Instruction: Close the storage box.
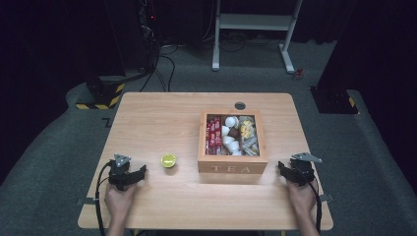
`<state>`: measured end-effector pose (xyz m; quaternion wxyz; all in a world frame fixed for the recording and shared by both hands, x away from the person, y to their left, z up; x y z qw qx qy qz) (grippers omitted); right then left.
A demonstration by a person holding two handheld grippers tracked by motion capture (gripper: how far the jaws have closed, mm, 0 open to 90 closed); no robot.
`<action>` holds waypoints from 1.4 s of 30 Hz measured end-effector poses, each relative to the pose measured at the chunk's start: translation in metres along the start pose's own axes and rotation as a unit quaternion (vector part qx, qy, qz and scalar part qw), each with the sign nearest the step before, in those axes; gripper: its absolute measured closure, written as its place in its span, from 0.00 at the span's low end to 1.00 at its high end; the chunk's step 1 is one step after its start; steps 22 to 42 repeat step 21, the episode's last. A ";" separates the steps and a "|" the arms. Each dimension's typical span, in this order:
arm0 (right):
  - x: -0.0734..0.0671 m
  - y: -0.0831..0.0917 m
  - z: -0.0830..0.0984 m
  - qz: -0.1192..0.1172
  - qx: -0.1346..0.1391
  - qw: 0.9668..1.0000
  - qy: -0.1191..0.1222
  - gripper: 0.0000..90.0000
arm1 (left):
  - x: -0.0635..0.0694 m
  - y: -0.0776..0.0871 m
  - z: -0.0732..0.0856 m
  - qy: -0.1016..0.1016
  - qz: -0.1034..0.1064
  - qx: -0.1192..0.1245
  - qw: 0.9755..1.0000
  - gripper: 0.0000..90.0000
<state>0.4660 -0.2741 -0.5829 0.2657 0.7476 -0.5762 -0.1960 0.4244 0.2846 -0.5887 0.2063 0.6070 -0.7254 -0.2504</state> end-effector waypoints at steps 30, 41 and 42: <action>0.001 0.000 0.001 0.002 -0.003 1.000 -0.002 0.43 | 0.001 0.000 0.000 0.001 0.003 0.000 1.000 0.29; 0.001 0.000 0.001 0.002 -0.003 1.000 -0.002 0.43 | 0.001 0.000 0.000 0.001 0.003 0.000 1.000 0.29; 0.001 0.000 0.001 0.002 -0.003 1.000 -0.002 0.43 | 0.001 0.000 0.000 0.001 0.003 0.000 1.000 0.29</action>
Point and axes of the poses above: each handheld gripper's, and its own axes: y roughly backward along the jaws, z roughly out of its underside, x roughly to its right, the point moved 9 cm from there along -y, roughly forward along the jaws, and after that the axes turned 4 degrees about x, right-handed, at the moved point
